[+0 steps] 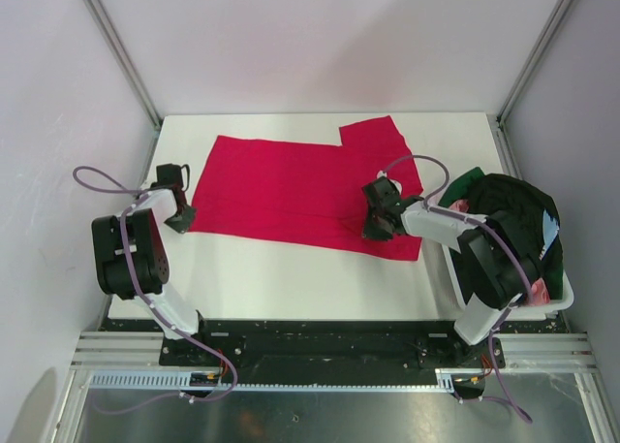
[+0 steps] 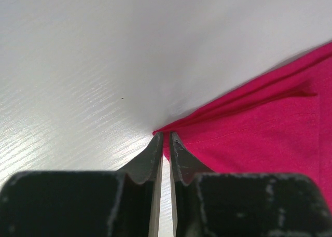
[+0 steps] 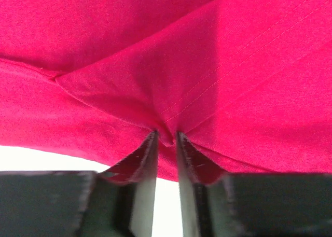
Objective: Fold and stack the t-shirts
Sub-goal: Fold the flattened tshirt in 1/3 of the way
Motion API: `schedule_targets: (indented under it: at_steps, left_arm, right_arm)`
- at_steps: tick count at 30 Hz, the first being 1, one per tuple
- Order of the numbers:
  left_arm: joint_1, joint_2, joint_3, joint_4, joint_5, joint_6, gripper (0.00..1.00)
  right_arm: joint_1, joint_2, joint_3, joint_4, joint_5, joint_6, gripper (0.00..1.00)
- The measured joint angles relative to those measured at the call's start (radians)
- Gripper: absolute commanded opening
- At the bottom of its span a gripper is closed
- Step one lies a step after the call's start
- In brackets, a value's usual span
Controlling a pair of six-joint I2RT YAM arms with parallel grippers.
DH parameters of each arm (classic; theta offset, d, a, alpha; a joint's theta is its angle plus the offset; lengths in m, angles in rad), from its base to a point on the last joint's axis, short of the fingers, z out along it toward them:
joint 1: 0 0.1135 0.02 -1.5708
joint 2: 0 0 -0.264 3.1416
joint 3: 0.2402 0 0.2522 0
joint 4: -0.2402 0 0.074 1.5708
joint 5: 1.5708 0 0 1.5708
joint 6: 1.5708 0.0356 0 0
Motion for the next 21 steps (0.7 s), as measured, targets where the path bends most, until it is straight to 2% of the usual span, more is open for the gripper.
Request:
schedule_targets:
  at_steps: [4, 7, 16, 21]
  left_arm:
    - [0.0, 0.0, 0.0, 0.0, 0.0, 0.0, 0.13]
    - [0.001, 0.0, 0.0, 0.0, 0.0, 0.0, 0.13]
    - [0.001, 0.0, 0.001, -0.001, 0.0, 0.0, 0.12]
    - [0.001, 0.0, 0.001, -0.001, 0.001, 0.001, 0.12]
  right_arm:
    - [0.002, 0.031, 0.024, -0.003, -0.001, -0.007, 0.03]
    - [0.002, 0.053, 0.059, -0.014, 0.002, -0.014, 0.0]
    - [0.0, 0.198, 0.317, -0.066, 0.072, -0.097, 0.01]
    - [0.0, 0.306, 0.457, -0.095, 0.121, -0.164, 0.13]
